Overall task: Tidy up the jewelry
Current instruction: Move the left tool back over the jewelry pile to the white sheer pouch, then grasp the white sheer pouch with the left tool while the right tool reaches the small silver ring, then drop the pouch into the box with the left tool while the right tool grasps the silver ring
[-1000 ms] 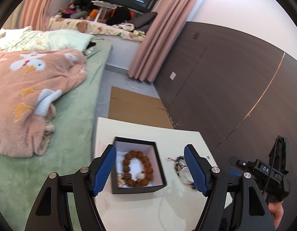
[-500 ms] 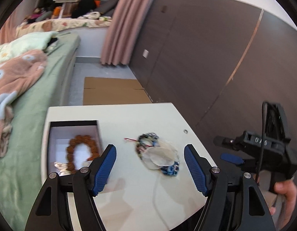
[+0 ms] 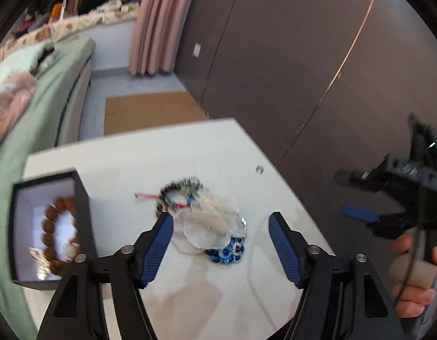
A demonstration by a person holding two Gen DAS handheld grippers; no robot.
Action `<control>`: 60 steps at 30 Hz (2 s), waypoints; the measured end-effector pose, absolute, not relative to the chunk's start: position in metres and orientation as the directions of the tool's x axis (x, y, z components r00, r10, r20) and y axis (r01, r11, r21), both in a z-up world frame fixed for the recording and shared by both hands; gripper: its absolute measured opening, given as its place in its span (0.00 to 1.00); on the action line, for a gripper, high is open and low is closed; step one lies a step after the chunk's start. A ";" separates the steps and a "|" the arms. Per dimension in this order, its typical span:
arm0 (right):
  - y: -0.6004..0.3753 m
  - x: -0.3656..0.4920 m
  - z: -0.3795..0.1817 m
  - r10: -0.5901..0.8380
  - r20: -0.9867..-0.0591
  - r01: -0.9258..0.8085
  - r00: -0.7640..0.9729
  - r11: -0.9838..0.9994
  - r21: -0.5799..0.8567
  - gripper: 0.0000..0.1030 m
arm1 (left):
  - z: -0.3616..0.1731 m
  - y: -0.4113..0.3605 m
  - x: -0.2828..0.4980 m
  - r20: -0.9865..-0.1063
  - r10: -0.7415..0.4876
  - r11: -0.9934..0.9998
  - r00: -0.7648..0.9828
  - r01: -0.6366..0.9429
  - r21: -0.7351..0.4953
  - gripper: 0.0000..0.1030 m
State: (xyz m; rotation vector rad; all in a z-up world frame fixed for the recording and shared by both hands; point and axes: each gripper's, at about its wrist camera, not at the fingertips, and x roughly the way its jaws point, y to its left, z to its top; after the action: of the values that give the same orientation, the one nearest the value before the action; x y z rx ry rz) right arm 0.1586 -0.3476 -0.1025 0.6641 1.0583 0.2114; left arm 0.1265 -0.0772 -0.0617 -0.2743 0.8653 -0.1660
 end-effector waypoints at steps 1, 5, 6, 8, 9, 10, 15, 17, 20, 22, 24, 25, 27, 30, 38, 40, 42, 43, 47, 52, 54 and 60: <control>-0.346 0.161 -0.101 0.460 -0.735 0.140 0.498 0.794 0.592 0.72 | -0.066 -0.078 0.131 -0.739 -0.257 0.952 0.623 0.030 -0.306 0.57; -0.336 0.172 -0.104 0.432 -0.750 0.113 0.501 0.827 0.551 0.65 | -0.074 -0.082 0.141 -0.739 -0.272 0.946 0.616 0.032 -0.321 0.57; -0.334 0.176 -0.106 0.432 -0.755 0.114 0.493 0.828 0.549 0.62 | -0.077 -0.082 0.145 -0.738 -0.289 0.942 0.609 0.041 -0.334 0.57; -0.332 0.184 -0.112 0.447 -0.757 0.129 0.476 0.816 0.563 0.62 | -0.082 -0.084 0.148 -0.745 -0.291 0.942 0.600 0.043 -0.334 0.57; -0.331 0.185 -0.113 0.449 -0.758 0.135 0.473 0.813 0.566 0.62 | -0.086 -0.085 0.150 -0.750 -0.293 0.941 0.593 0.041 -0.335 0.57; -0.329 0.188 -0.114 0.447 -0.762 0.141 0.469 0.813 0.565 0.62 | -0.089 -0.086 0.152 -0.753 -0.299 0.939 0.586 0.041 -0.341 0.57; -0.319 0.194 -0.115 0.433 -0.776 0.123 0.458 0.834 0.538 0.62 | -0.102 -0.092 0.160 -0.775 -0.283 0.948 0.564 0.044 -0.315 0.12; -0.314 0.198 -0.116 0.425 -0.785 0.116 0.451 0.844 0.523 0.62 | -0.103 -0.090 0.161 -0.777 -0.271 0.951 0.568 0.035 -0.307 0.02; -0.308 0.205 -0.120 0.425 -0.792 0.112 0.439 0.849 0.517 0.62 | -0.088 -0.081 0.158 -0.736 -0.274 0.946 0.619 0.038 -0.321 0.01; -0.304 0.211 -0.123 0.419 -0.797 0.107 0.435 0.855 0.508 0.57 | -0.076 -0.074 0.157 -0.706 -0.273 0.945 0.654 0.047 -0.323 0.00; -0.298 0.218 -0.124 0.405 -0.805 0.094 0.433 0.868 0.487 0.52 | -0.066 -0.064 0.157 -0.683 -0.279 0.941 0.675 0.051 -0.334 0.01; -0.294 0.222 -0.124 0.401 -0.808 0.086 0.432 0.873 0.480 0.48 | -0.063 -0.058 0.158 -0.676 -0.280 0.938 0.682 0.046 -0.342 0.01; -0.286 0.231 -0.127 0.399 -0.814 0.069 0.423 0.881 0.468 0.39 | -0.058 -0.044 0.157 -0.662 -0.278 0.931 0.696 0.026 -0.363 0.01; -0.275 0.242 -0.134 0.371 -0.837 0.051 0.403 0.904 0.425 0.30 | -0.053 -0.024 0.158 -0.650 -0.265 0.923 0.712 -0.007 -0.385 0.00; -0.264 0.257 -0.144 0.262 -0.865 0.046 0.427 0.950 0.310 0.27 | -0.043 0.022 0.159 -0.618 -0.240 0.900 0.749 -0.068 -0.431 0.00; -0.260 0.258 -0.144 0.233 -0.864 0.041 0.446 0.959 0.279 0.27 | -0.041 0.030 0.158 -0.611 -0.239 0.893 0.755 -0.075 -0.443 0.00; -0.254 0.261 -0.145 0.195 -0.866 0.033 0.461 0.971 0.236 0.27 | -0.040 0.036 0.157 -0.605 -0.240 0.888 0.759 -0.080 -0.452 0.01; -0.253 0.261 -0.145 0.180 -0.866 0.032 0.467 0.975 0.219 0.25 | -0.038 0.040 0.156 -0.600 -0.243 0.886 0.762 -0.078 -0.458 0.01; -0.241 0.262 -0.142 0.112 -0.869 0.009 0.481 0.991 0.133 0.24 | -0.033 0.053 0.153 -0.585 -0.240 0.876 0.775 -0.087 -0.474 0.01; -0.214 0.258 -0.141 0.013 -0.868 -0.073 0.497 0.997 -0.026 0.16 | -0.025 0.068 0.141 -0.571 -0.231 0.863 0.788 -0.105 -0.494 0.00; -0.208 0.255 -0.141 0.016 -0.866 -0.104 0.500 0.994 -0.042 0.14 | -0.022 0.072 0.136 -0.566 -0.225 0.861 0.793 -0.109 -0.496 0.00; -0.223 0.247 -0.131 0.171 -0.868 -0.115 0.465 0.985 0.132 0.14 | -0.013 0.080 0.118 -0.563 -0.207 0.869 0.800 -0.114 -0.482 0.01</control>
State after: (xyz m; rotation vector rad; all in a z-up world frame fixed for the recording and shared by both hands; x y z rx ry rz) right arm 0.2470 -0.2227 -0.1314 0.0574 1.0726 0.1759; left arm 0.1177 0.0796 -0.0132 -0.5249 0.6488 -0.0522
